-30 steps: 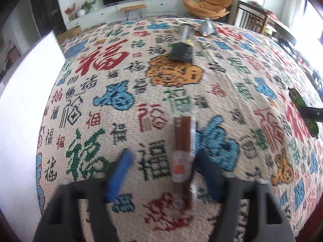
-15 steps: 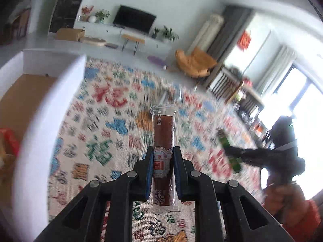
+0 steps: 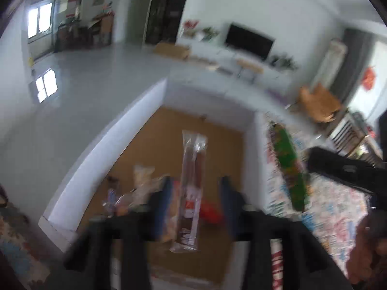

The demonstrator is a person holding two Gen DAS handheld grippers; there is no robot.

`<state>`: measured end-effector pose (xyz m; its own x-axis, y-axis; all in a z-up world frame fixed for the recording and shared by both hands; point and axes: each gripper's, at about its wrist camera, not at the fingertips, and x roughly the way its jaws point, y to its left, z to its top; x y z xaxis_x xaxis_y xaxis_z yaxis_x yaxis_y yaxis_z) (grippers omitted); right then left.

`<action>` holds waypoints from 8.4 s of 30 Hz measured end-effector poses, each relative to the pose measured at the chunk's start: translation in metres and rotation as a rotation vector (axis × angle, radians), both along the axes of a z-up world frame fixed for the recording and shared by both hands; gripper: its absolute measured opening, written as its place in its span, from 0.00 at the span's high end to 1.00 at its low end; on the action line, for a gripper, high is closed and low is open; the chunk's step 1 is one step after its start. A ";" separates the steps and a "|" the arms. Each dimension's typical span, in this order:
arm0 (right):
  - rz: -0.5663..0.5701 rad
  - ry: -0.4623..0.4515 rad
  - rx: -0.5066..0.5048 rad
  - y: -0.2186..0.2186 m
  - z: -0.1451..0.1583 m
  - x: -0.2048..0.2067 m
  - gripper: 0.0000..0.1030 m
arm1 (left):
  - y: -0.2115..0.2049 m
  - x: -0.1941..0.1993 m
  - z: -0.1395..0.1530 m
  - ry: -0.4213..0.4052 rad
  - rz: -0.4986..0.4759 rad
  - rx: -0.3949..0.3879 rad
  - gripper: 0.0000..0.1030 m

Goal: Organize snacks

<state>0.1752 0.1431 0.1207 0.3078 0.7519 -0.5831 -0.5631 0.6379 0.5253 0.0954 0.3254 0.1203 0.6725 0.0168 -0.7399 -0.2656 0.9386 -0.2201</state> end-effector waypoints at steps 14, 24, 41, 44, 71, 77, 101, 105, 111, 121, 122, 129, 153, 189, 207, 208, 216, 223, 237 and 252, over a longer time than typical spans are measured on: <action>-0.364 -0.204 -0.565 -0.186 -0.136 -0.003 0.31 | -0.065 0.005 -0.023 -0.045 -0.068 -0.029 0.15; -0.796 -0.133 -0.687 -0.416 -0.177 -0.021 0.31 | -0.258 0.039 -0.014 -0.061 -0.468 -0.061 0.03; -0.876 -0.026 -0.571 -0.458 -0.189 -0.022 0.22 | -0.322 0.107 -0.163 0.091 -0.415 0.212 0.00; -0.876 -0.026 -0.568 -0.459 -0.189 -0.024 0.22 | -0.322 0.106 -0.162 0.092 -0.416 0.205 0.00; -0.876 -0.027 -0.573 -0.458 -0.189 -0.024 0.21 | -0.322 0.106 -0.162 0.092 -0.416 0.204 0.00; -0.876 -0.027 -0.573 -0.457 -0.189 -0.024 0.21 | -0.322 0.106 -0.162 0.092 -0.416 0.204 0.00; -0.878 -0.027 -0.573 -0.457 -0.189 -0.024 0.21 | -0.322 0.106 -0.162 0.092 -0.415 0.204 0.00; -0.878 -0.027 -0.573 -0.457 -0.189 -0.024 0.21 | -0.322 0.106 -0.162 0.092 -0.416 0.204 0.00; -0.878 -0.027 -0.573 -0.457 -0.189 -0.024 0.21 | -0.322 0.106 -0.162 0.092 -0.415 0.204 0.00; -0.878 -0.027 -0.573 -0.457 -0.189 -0.024 0.21 | -0.322 0.106 -0.162 0.092 -0.415 0.204 0.00; -0.878 -0.027 -0.573 -0.457 -0.189 -0.024 0.21 | -0.322 0.106 -0.162 0.092 -0.415 0.204 0.00; -0.878 -0.027 -0.573 -0.457 -0.189 -0.024 0.21 | -0.322 0.106 -0.161 0.092 -0.415 0.206 0.00; -0.868 -0.026 -0.576 -0.455 -0.190 -0.022 0.17 | -0.430 0.321 -0.155 0.277 -0.528 0.189 0.17; -0.862 -0.026 -0.573 -0.456 -0.191 -0.020 0.16 | -0.281 0.118 -0.163 0.102 -0.382 0.216 0.00; -0.861 -0.027 -0.577 -0.456 -0.190 -0.020 0.16 | -0.283 0.118 -0.164 0.102 -0.382 0.213 0.00; -0.861 -0.027 -0.577 -0.456 -0.190 -0.020 0.16 | -0.283 0.118 -0.164 0.102 -0.382 0.213 0.00; -0.861 -0.027 -0.577 -0.456 -0.190 -0.020 0.16 | -0.282 0.118 -0.164 0.102 -0.382 0.213 0.00; -0.862 -0.027 -0.577 -0.456 -0.190 -0.020 0.16 | -0.283 0.118 -0.164 0.102 -0.383 0.213 0.00; -0.862 -0.027 -0.578 -0.456 -0.190 -0.020 0.16 | -0.282 0.118 -0.164 0.102 -0.383 0.212 0.00; -0.647 -0.150 -0.324 -0.403 -0.147 0.142 0.16 | -0.283 0.119 -0.164 0.102 -0.384 0.213 0.00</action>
<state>0.3167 -0.2598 -0.0263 0.7248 0.1904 -0.6622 -0.0727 0.9768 0.2013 0.2140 0.0429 -0.0437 0.5837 -0.0605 -0.8097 0.1000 0.9950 -0.0022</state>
